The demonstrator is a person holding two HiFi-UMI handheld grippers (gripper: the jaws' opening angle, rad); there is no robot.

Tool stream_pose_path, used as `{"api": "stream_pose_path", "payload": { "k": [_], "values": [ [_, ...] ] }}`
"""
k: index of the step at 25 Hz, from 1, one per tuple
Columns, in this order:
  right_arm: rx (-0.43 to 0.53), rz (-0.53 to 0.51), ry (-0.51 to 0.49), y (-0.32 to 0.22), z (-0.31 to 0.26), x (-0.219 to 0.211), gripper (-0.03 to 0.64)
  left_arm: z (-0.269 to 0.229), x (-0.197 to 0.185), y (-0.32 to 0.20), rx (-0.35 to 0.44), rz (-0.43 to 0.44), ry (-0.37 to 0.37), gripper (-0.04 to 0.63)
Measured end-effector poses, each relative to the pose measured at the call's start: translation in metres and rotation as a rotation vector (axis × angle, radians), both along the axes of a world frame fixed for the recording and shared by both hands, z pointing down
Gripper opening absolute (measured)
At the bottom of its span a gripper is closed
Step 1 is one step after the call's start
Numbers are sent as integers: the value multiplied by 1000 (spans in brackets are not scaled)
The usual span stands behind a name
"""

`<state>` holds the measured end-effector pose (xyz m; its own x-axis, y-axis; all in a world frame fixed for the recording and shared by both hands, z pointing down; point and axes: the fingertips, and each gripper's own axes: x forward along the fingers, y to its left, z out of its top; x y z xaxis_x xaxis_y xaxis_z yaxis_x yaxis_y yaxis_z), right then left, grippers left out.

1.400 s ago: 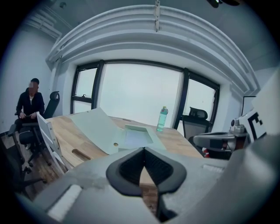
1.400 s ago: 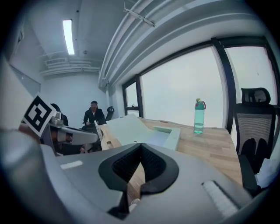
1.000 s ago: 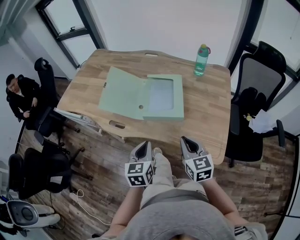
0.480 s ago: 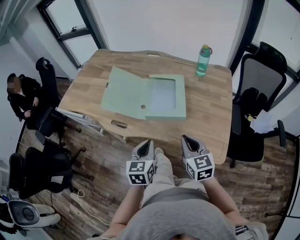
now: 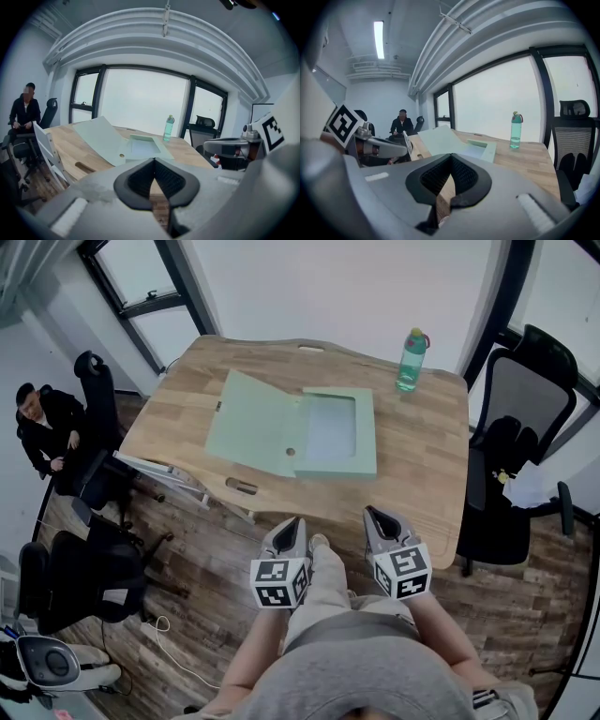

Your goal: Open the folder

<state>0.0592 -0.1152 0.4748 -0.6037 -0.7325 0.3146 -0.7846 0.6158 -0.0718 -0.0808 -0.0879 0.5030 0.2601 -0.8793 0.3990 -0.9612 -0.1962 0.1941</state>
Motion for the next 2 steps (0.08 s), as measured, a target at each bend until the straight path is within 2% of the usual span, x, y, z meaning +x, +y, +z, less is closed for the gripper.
{"api": "stream_pose_path", "payload": {
  "k": [2],
  "values": [
    [2, -3, -2, 0, -1, -1, -3, 0, -1, 1, 0, -1, 1, 5]
  ]
}}
